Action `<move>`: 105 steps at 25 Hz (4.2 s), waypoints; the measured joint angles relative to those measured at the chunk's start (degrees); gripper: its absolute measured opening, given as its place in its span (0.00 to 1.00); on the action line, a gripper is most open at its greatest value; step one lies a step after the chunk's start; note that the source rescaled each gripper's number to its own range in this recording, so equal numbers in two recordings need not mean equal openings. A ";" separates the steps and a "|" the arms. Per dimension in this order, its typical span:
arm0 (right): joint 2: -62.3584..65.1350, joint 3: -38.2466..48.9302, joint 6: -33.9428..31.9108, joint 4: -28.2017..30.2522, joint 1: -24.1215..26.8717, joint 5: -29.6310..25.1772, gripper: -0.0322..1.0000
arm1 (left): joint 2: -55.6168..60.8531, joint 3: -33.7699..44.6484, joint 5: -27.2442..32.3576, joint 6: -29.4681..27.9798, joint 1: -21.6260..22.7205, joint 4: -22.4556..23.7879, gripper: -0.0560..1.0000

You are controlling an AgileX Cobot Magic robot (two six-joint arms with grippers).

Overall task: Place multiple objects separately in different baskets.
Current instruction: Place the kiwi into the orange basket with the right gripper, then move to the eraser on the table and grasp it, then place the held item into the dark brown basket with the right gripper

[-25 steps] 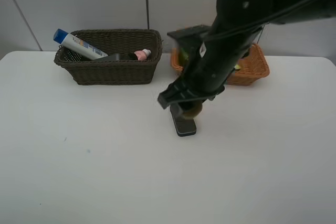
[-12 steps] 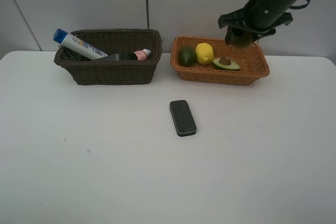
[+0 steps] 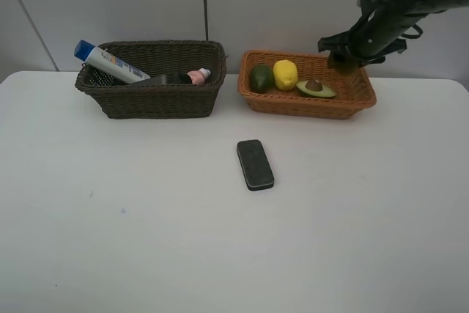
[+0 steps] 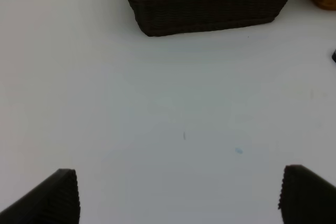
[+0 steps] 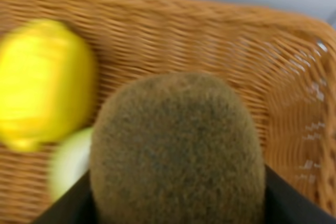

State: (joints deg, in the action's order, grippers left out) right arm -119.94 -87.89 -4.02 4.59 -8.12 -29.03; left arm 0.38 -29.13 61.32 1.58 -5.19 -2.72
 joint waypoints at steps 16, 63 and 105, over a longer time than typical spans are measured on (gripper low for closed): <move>3.92 -0.45 -1.42 -4.03 0.22 -18.20 0.98 | 0.00 0.00 0.00 0.00 0.00 0.00 1.00; -0.33 15.98 -6.01 -4.59 -30.28 -1.58 0.98 | 0.00 0.00 0.00 0.00 0.02 0.04 1.00; 12.68 16.16 -5.94 -3.38 -30.28 53.22 0.30 | 0.00 0.00 0.00 0.00 0.02 0.04 1.00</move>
State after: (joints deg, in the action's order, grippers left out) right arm -107.26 -71.74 -9.96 1.22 -38.40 24.19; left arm 0.38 -29.13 61.32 1.58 -5.18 -2.68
